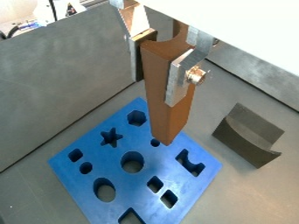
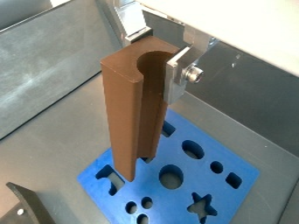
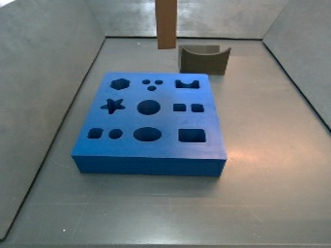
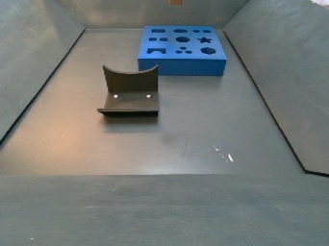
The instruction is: Insert the arch object.
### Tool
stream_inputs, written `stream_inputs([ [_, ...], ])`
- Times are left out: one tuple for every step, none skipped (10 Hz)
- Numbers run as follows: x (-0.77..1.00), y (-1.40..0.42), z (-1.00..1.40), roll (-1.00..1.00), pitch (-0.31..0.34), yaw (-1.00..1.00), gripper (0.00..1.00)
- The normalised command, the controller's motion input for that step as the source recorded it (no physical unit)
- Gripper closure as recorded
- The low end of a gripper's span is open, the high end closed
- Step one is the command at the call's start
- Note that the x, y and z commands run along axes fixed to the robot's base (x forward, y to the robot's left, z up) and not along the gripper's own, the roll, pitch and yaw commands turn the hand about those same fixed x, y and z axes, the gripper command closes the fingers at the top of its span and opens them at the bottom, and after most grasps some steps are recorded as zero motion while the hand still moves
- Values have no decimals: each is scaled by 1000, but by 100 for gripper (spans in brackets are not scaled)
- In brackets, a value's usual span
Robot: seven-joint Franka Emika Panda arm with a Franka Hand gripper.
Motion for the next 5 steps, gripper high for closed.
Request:
stream_inputs([
  [194, 123, 0, 46, 89, -480, 100],
  [389, 289, -114, -19, 134, -626, 100],
  [509, 269, -191, -87, 203, -483, 100],
  [466, 254, -183, -94, 219, -494, 100],
  [271, 254, -317, -59, 276, -591, 100],
])
